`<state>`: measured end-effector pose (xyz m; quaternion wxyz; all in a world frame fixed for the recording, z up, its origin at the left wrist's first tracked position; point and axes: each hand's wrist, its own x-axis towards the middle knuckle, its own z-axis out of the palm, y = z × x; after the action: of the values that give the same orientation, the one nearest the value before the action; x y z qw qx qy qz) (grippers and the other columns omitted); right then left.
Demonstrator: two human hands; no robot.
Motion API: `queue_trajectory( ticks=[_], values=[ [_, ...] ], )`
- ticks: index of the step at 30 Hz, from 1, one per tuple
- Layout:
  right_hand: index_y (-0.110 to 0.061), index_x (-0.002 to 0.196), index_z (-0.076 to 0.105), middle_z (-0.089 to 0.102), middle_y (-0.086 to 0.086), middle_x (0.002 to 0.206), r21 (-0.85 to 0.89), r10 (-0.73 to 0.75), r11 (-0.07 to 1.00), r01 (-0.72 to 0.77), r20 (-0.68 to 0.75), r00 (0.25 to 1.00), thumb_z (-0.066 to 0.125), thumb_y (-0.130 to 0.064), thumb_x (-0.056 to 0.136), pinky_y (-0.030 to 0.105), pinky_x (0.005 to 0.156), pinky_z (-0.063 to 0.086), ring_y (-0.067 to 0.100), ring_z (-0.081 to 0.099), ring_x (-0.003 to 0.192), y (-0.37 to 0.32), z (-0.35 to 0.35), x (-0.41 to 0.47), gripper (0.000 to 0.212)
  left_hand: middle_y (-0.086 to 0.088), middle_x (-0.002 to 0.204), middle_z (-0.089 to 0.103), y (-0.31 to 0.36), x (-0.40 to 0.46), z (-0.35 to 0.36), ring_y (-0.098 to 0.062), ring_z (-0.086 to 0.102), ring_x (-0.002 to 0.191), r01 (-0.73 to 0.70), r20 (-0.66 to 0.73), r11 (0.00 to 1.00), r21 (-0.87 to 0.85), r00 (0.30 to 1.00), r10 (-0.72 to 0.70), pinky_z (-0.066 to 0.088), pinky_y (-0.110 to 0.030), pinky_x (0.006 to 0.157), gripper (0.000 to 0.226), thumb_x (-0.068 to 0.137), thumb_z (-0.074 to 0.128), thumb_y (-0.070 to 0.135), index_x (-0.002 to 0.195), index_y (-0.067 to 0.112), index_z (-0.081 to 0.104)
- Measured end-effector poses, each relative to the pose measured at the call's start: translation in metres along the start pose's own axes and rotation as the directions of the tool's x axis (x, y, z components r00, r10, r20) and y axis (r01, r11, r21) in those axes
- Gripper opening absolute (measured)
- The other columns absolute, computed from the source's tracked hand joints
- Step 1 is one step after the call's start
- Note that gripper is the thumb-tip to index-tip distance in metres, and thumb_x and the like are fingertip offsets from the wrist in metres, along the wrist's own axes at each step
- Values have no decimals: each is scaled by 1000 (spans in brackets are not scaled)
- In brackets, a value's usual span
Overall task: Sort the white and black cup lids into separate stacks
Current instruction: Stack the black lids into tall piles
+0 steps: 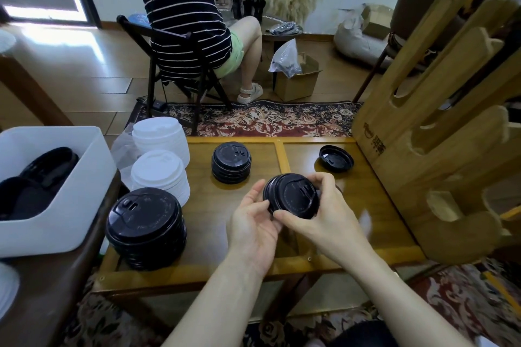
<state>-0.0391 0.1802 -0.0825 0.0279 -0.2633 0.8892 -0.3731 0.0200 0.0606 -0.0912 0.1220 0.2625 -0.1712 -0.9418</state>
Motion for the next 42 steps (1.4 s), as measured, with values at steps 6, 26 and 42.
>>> queue_trajectory(
  ticks=[6,26,42],
  values=[
    [-31,118,42,55,-15,112,-53,-3,999,3,-12,1000,72,-69,64,30,85,52,7,53,107,-3,2,-2,73,-19,105,74,-1,-5,1,-31,70,99,27,115,987,160,992,-46,57,-38,84,29,94,45,8,114,-2,65],
    [-10,121,53,65,0,92,645,161,726,-237,176,971,63,-6,90,18,53,50,4,63,61,12,0,2,32,-21,109,73,-5,2,0,-32,71,103,-69,85,899,431,996,36,60,-43,87,25,102,48,8,121,-3,60],
    [-31,149,27,42,-7,146,-273,147,954,-128,52,988,71,-55,78,41,108,23,17,30,136,69,-11,29,86,-25,113,70,21,14,-7,-35,71,97,81,-108,941,329,993,-47,63,-42,66,31,98,54,5,128,-2,55]
  ],
)
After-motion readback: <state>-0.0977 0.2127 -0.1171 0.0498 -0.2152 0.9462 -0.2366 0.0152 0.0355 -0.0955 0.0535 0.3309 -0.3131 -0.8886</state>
